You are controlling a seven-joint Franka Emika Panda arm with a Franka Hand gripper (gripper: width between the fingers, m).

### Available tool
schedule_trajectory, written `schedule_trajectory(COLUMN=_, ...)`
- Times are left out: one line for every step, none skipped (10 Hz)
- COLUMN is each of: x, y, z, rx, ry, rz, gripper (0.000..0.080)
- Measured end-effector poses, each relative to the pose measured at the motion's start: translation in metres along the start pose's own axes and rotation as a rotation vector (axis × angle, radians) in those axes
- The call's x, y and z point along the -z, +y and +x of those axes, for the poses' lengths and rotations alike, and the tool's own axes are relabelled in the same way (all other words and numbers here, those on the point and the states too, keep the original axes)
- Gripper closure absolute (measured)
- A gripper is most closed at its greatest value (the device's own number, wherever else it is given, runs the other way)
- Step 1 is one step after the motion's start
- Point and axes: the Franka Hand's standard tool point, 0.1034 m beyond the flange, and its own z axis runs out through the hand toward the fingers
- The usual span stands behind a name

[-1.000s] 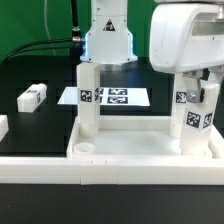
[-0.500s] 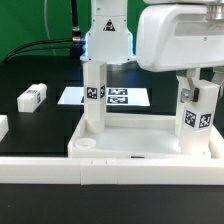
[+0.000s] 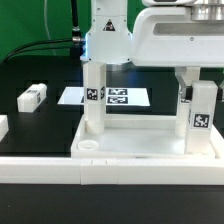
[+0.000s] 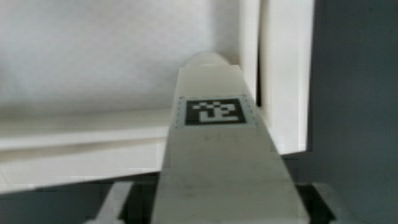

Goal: Assemble desk

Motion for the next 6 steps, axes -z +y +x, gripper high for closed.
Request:
schedule_trajectory(x=0.0, y=0.003, z=0.001, rx=-0.09, ry=-0.004, rz=-0.006, gripper=0.0503)
schedule_trajectory(x=0.001, y=0.009, z=0.002, rx=-0.149, ry=-0.013, rz=-0.023, gripper=0.0502)
schedule_trajectory(x=0.001, y=0.013, z=0.003, rx=-0.195, ry=-0.01, rz=-0.029, gripper=0.0502)
schedule_trajectory(x=0.001, y=0.019, z=0.005, rx=-0.255, ry=-0.005, rz=-0.037, gripper=0.0502)
schedule_trajectory(x=0.001, y=0.024, z=0.006, rx=-0.304, ry=-0.004, rz=-0.045, gripper=0.0502)
schedule_trajectory(x=0.001, y=0.029, z=0.008, rx=-0.346, ry=-0.003, rz=-0.054, gripper=0.0501)
